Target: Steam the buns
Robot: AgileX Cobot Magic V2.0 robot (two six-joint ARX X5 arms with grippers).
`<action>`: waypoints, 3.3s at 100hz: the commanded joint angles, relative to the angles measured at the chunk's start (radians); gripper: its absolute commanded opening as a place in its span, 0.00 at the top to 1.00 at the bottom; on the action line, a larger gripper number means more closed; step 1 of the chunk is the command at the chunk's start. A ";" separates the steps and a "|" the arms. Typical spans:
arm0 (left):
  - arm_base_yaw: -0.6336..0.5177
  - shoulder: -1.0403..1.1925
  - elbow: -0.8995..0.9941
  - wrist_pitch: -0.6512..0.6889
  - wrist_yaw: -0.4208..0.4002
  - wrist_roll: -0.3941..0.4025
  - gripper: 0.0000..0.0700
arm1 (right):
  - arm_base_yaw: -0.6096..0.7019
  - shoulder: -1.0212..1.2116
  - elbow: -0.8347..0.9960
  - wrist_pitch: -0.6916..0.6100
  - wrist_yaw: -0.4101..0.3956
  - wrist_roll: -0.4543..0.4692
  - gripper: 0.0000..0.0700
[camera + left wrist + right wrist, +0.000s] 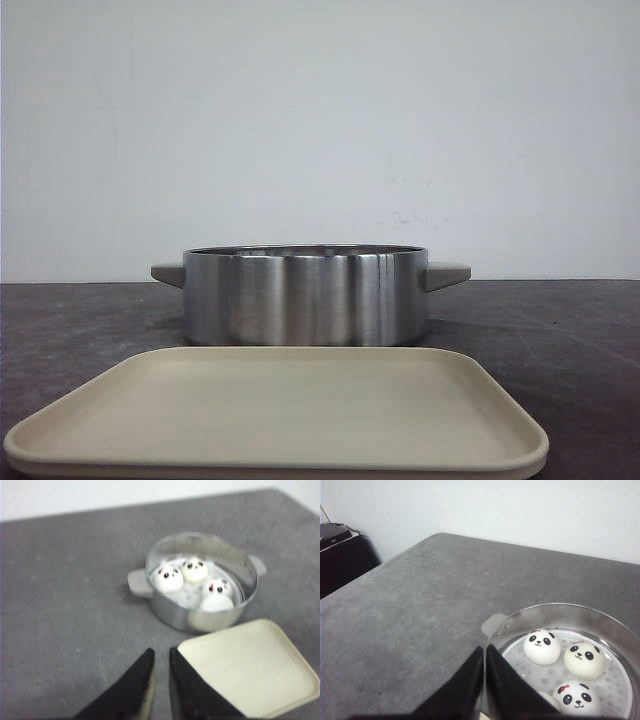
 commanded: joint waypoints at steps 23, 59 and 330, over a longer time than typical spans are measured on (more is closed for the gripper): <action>-0.003 0.009 0.016 0.013 0.000 -0.006 0.98 | 0.011 0.007 0.014 0.011 0.000 -0.007 0.99; -0.003 0.009 0.016 0.013 0.000 -0.005 0.98 | 0.011 0.007 0.014 0.011 0.000 -0.007 0.99; 0.008 0.006 0.016 0.007 -0.009 0.026 0.98 | -0.845 -1.093 -0.940 -0.058 -0.156 -0.232 0.99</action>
